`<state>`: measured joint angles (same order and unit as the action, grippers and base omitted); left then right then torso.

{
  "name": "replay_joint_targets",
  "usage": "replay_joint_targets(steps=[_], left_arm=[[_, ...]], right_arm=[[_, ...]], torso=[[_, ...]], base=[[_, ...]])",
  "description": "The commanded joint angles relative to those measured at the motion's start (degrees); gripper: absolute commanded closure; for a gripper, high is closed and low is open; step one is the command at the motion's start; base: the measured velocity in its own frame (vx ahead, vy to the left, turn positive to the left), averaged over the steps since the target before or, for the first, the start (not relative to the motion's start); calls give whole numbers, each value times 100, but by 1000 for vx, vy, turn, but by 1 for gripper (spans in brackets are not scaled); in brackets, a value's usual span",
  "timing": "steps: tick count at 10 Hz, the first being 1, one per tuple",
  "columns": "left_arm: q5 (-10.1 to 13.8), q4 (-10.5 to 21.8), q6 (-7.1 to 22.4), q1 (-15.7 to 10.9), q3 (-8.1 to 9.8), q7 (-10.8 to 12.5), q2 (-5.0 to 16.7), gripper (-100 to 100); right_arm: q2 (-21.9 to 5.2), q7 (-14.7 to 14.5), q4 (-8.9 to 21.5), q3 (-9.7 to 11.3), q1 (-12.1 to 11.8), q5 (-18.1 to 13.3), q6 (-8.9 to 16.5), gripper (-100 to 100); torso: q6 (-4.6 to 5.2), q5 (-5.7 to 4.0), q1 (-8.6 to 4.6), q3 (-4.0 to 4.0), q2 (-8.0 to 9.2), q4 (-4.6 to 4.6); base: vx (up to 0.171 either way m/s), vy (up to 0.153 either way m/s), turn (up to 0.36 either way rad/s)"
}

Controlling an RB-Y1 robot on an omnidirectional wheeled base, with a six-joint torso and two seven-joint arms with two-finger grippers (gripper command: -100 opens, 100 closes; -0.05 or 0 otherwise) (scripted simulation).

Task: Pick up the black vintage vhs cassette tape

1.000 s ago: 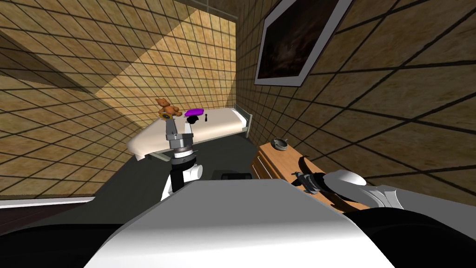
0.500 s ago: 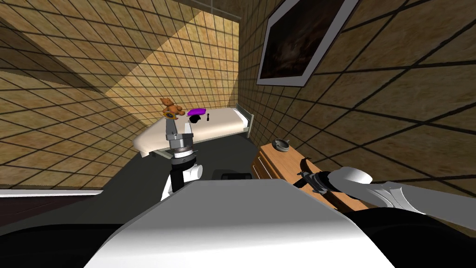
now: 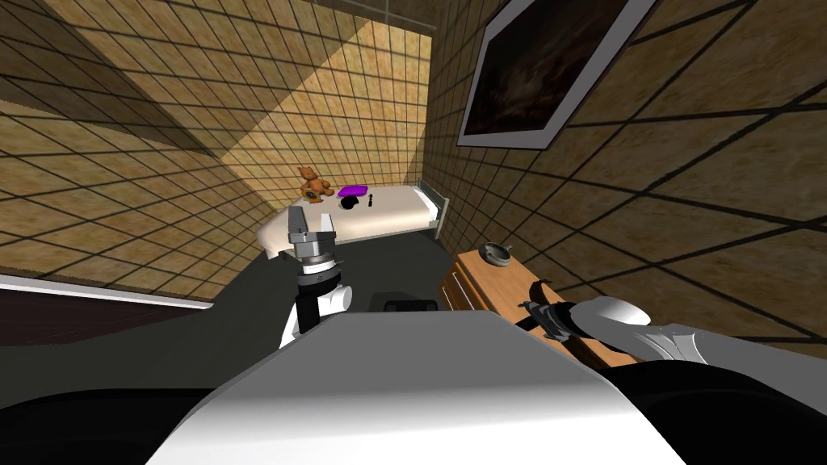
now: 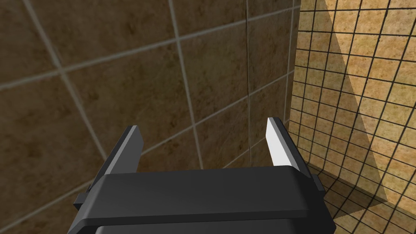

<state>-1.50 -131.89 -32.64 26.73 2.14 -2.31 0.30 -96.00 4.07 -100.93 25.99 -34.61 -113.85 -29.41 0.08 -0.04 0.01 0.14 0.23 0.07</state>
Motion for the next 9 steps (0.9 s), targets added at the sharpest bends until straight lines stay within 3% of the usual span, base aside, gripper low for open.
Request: replay_joint_targets(steps=[1, 2, 3, 7, 8, 9], left_arm=[[0, 0, 0, 0, 0, 0, 0, 0], [0, 0, 0, 0, 0, 0, 0, 0], [0, 0, 0, 1, 1, 0, 0, 0], [0, 0, 0, 2, 1, 0, 0, 0], [0, 0, 0, 2, 1, 0, 0, 0], [0, 0, 0, 2, 1, 0, 0, 0]], right_arm=[[182, -68, 210, 24, 18, 66, -18, -100], [117, 4, 106, 12, -1, -7, -17, -100], [127, 4, 118, 13, -1, -6, -18, 100], [125, 1, 119, 23, -10, -7, -32, 100], [125, 1, 118, 22, -10, -7, -31, 0], [-14, -26, 18, 2, -8, 42, 10, 100]], torso=[[0, 0, 0, 0, 0, 0], [-1, 1, 0, 1, 1, 0], [4, 1, -1, -5, -10, -1], [0, 0, -3, -12, -27, 0], [0, 0, -3, -13, -27, 0], [0, 0, -3, -13, -27, -1]], base=[[-82, 4, 237], [-35, -2, 45], [-6, 0, -10], [-1, 0, -1], [0, 0, 0], [46, -3, -198]])
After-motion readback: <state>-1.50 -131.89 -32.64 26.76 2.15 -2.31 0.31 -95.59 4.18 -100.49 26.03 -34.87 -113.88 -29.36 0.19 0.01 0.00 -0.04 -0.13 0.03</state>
